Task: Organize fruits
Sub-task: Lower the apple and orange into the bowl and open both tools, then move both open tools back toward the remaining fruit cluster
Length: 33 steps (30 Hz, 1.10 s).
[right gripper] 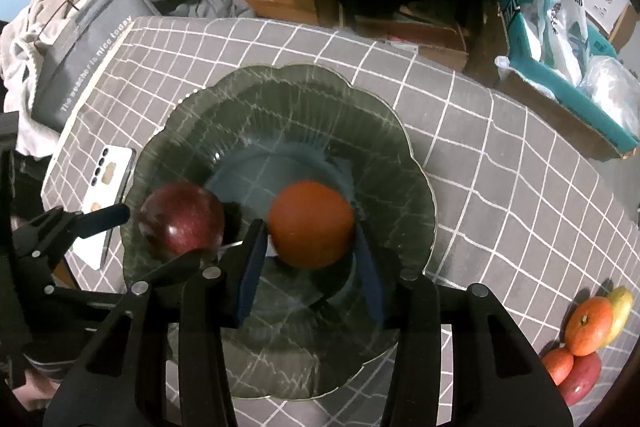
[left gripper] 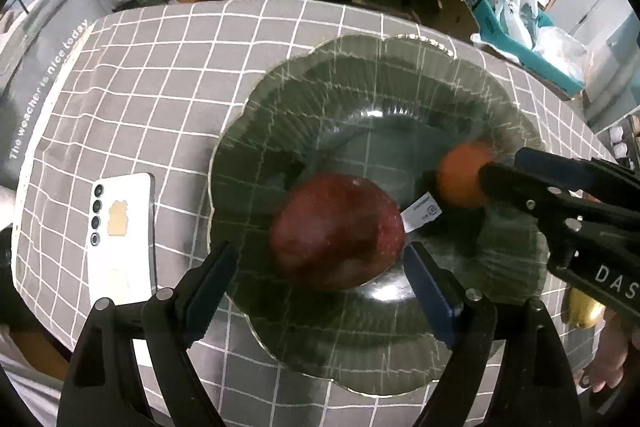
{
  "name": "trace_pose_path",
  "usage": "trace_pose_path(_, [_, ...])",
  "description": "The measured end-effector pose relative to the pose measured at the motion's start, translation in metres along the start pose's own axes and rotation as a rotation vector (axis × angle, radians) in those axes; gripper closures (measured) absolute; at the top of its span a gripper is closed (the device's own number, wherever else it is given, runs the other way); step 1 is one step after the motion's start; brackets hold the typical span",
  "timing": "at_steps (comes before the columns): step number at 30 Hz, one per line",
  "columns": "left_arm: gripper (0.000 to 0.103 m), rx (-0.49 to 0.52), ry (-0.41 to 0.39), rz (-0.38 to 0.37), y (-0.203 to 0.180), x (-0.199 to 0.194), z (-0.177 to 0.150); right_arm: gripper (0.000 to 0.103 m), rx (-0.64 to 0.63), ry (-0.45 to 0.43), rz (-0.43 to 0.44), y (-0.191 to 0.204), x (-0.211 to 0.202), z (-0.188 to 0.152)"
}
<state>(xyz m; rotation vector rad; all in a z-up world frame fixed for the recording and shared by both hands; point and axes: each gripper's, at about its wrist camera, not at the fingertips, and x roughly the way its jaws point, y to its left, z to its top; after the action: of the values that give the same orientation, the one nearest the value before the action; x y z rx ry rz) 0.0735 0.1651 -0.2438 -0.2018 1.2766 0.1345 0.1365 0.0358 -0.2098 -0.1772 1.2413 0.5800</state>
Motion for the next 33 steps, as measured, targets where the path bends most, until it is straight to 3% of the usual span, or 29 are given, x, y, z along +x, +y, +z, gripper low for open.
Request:
trace_pose_path(10, [0.016, -0.005, -0.044, -0.013, 0.002, -0.028, -0.002, 0.047, 0.009, -0.05, -0.018, -0.005, -0.022, 0.002])
trace_pose_path(17, [0.016, 0.011, -0.093, -0.031, -0.008, -0.056, -0.004, 0.041, 0.026, -0.137, -0.063, -0.01, -0.061, 0.002])
trace_pose_path(26, [0.016, 0.036, -0.166, -0.051, -0.02, -0.092, -0.005, 0.04, 0.028, -0.253, -0.137, -0.013, -0.117, -0.009])
trace_pose_path(33, [0.016, 0.052, -0.259, -0.034, -0.03, -0.123, -0.007, 0.025, 0.03, -0.353, -0.19, -0.018, -0.162, -0.024])
